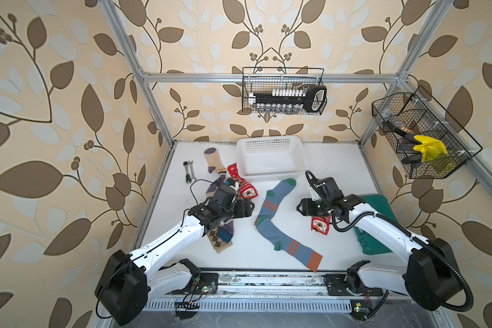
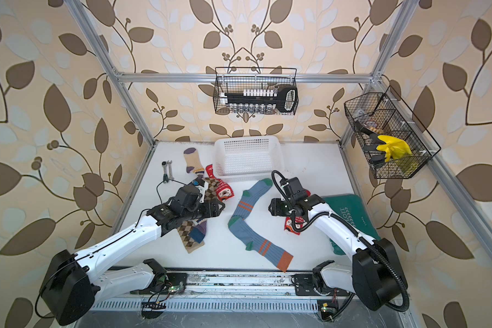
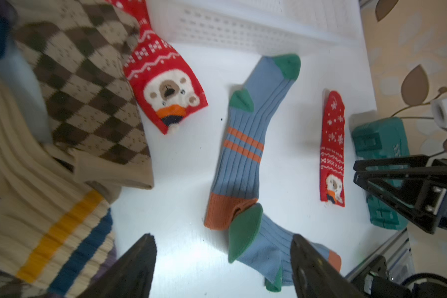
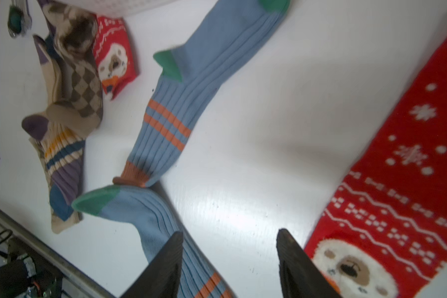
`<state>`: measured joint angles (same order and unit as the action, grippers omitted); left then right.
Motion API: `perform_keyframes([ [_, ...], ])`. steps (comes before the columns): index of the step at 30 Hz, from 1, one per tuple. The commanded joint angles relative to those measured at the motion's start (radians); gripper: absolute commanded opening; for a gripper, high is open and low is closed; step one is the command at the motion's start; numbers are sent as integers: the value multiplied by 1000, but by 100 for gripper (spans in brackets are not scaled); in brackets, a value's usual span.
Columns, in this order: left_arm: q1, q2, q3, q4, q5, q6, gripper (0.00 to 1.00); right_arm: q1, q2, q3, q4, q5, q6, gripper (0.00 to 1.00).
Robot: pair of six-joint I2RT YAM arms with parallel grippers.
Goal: Place the socks together as a pair
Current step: Move the sock to the center of the board, then adjust the sock at the center of the board.
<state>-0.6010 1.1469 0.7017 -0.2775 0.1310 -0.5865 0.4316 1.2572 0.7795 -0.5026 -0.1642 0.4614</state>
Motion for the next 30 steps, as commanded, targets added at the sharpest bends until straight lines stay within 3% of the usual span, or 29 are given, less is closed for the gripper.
perform_keyframes([
  [1,-33,65,19,-19,32,21,83,31,-21,-38,-70,34,30,59],
  [5,-36,151,26,56,106,36,79,40,-31,-79,-96,46,36,60],
  [7,-56,184,42,80,125,37,72,42,-47,-93,-117,50,49,61],
  [12,-71,217,40,89,126,32,40,79,-129,-102,-162,42,125,67],
  [14,-70,204,22,96,119,32,33,98,-121,-89,-195,57,129,67],
  [19,-70,129,-20,94,66,35,2,132,-81,-81,-242,81,136,68],
  [23,-67,-3,-83,45,-16,15,0,189,-87,-49,-288,106,177,68],
  [30,-58,-235,-195,-41,-51,-16,0,261,-72,-42,-376,167,242,76],
])
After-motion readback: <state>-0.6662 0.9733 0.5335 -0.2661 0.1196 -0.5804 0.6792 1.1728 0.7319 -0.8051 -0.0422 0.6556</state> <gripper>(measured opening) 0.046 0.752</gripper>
